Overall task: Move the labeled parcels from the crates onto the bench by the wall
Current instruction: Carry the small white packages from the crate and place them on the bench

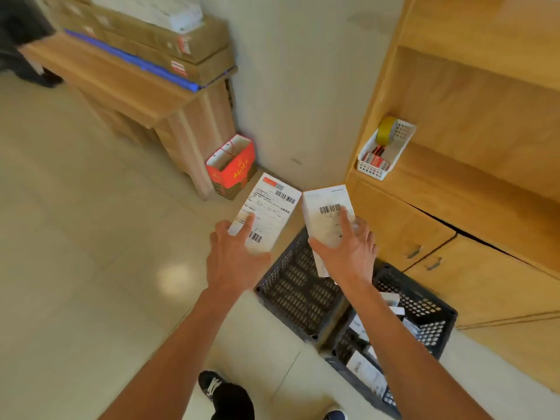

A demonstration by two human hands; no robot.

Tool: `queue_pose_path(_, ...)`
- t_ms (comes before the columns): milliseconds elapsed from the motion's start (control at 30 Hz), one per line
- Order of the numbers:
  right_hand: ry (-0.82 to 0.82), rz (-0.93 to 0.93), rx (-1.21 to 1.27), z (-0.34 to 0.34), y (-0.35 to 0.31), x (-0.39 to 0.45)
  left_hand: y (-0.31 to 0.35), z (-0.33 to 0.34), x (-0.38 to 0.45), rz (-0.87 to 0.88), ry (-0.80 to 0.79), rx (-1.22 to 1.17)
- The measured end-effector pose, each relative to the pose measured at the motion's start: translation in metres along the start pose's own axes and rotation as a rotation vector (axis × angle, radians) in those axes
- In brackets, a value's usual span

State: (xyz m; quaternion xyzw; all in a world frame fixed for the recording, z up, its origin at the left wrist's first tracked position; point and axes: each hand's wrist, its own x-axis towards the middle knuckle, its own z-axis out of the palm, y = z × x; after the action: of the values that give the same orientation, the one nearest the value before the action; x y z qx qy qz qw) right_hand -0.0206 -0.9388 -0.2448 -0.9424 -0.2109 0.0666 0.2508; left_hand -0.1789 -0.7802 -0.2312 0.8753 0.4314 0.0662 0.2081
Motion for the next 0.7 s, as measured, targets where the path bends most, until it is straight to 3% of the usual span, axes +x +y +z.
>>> queue_pose_path(333, -0.123, -0.128, 0.148, 0.1, -0.268, 0.016, -0.196, -0.151, 0.084, -0.188, 0.168, -0.061)
queue_pose_path(700, -0.126, -0.203, 0.252, 0.141, -0.419, 0.07, -0.278, -0.226, 0.181, -0.233, 0.23, -0.119)
